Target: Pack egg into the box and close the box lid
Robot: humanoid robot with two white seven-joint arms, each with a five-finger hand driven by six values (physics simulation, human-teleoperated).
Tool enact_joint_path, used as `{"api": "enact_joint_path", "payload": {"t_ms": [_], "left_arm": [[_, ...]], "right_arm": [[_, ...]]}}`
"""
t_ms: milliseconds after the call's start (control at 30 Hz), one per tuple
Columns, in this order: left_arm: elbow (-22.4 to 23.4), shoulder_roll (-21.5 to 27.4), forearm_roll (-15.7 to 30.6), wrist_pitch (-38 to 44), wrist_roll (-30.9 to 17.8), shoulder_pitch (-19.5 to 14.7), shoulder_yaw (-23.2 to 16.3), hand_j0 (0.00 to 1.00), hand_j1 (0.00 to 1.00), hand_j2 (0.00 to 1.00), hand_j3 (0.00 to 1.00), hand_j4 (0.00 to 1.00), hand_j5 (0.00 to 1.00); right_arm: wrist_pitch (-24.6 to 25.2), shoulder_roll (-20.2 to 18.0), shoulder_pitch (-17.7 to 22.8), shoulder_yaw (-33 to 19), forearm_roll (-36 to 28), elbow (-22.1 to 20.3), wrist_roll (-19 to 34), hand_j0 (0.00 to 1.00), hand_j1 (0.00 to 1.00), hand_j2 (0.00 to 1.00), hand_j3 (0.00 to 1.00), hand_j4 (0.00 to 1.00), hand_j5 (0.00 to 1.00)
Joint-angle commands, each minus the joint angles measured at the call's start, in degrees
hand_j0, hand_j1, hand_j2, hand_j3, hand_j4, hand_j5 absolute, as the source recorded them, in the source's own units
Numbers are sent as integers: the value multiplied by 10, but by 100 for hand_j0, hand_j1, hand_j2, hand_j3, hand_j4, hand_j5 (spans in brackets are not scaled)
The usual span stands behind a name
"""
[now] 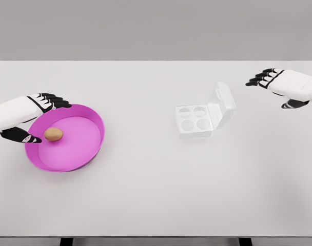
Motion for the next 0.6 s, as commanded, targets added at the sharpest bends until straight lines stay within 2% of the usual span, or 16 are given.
{"api": "enact_joint_path", "payload": {"t_ms": [0,167,300,567], "left_arm": [[0,1,4,1,-1,0,0,100,100,100,100,100,100],[0,1,9,1,-29,0,-3,100,100,100,100,100,100],[-4,-2,9,1,-65,-1,-6,100,100,100,100,100,100],[-5,-5,11,1,-65,-2,-5,97,97,97,97,97,97]], "right_arm": [[0,2,0,1,-3,3,-1,100,100,100,100,100,100],[0,1,-3,1,-4,4,4,100,100,100,100,100,100],[0,0,-8,38,0,5,5,100,100,100,100,100,100],[0,-2,-11,43,3,9,6,100,100,100,100,100,100]]}}
